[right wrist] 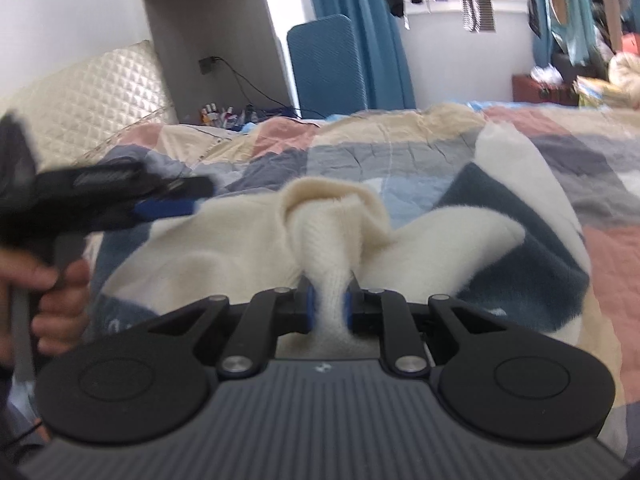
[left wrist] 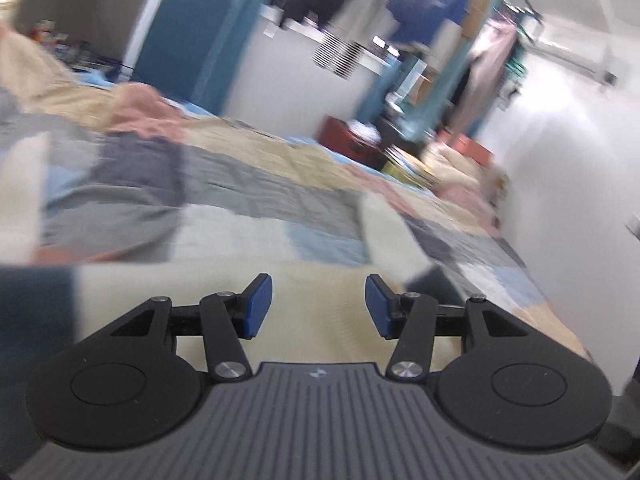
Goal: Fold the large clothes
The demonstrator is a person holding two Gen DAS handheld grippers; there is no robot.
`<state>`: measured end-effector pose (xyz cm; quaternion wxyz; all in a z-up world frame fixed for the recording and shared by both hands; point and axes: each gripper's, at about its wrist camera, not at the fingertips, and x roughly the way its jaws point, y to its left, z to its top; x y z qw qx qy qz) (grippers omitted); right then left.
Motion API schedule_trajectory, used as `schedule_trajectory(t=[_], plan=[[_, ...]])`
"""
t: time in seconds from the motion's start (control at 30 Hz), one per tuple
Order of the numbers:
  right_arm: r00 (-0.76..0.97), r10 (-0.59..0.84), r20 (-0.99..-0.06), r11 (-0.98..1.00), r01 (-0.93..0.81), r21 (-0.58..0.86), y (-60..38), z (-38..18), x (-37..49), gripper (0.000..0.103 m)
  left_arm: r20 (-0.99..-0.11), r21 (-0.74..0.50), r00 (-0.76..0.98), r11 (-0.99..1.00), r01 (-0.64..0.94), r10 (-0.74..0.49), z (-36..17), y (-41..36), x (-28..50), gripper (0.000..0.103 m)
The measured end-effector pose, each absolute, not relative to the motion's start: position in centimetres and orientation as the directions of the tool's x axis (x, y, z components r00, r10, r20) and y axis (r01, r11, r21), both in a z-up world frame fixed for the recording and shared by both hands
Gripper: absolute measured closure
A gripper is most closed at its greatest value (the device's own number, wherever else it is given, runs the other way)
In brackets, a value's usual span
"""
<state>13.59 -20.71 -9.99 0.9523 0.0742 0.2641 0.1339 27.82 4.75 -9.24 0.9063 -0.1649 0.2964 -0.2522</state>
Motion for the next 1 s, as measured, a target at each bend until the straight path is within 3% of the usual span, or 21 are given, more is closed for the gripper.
schedule_trajectory(t=[0.17,0.33,0.37,0.43,0.47,0.5,0.7,0.87,1.0], plan=[[0.829,0.299,-0.472,0.953,-0.236,0.19,-20.3,-9.8,13.1,0.085,-0.538,-0.44,0.612,0.812,0.382,-0.58,-9.0,1.0,31.4,0.039],[0.826,0.309,-0.471,0.949,-0.233,0.214,-21.0,-10.1,13.5,0.086,-0.689,-0.312,0.558,0.884,0.349,-0.464,-10.4,-3.0,34.6,0.04],[0.826,0.31,-0.471,0.948,-0.234,0.214,-21.0,-10.2,13.6,0.086,-0.709,-0.288,0.552,0.894,0.344,-0.44,-10.7,-3.4,35.2,0.044],[0.826,0.306,-0.473,0.95,-0.229,0.214,-21.1,-10.5,13.9,0.086,-0.735,-0.202,0.571,0.922,0.33,-0.366,-11.0,-4.1,35.8,0.07],[0.829,0.299,-0.473,0.952,-0.221,0.214,-21.2,-10.6,14.0,0.086,-0.736,-0.177,0.585,0.931,0.318,-0.34,-10.9,-4.1,36.0,0.09],[0.832,0.29,-0.473,0.954,-0.21,0.216,-21.3,-10.8,14.2,0.086,-0.726,-0.182,0.6,0.935,0.305,-0.337,-10.7,-4.0,36.0,0.096],[0.877,0.263,-0.402,0.942,-0.144,0.302,-22.7,-10.4,14.6,0.086,-0.495,-0.276,0.801,0.935,0.222,-0.336,-4.7,0.4,30.4,0.097],[0.943,0.243,-0.228,0.941,-0.172,0.292,-22.2,-6.1,13.2,0.087,-0.265,-0.324,0.914,0.922,0.214,-0.306,2.2,4.2,22.8,0.098],[0.969,0.238,-0.07,0.947,-0.215,0.238,-21.0,-0.3,11.2,0.088,-0.126,-0.274,0.959,0.938,0.212,-0.254,7.6,5.5,17.9,0.098]])
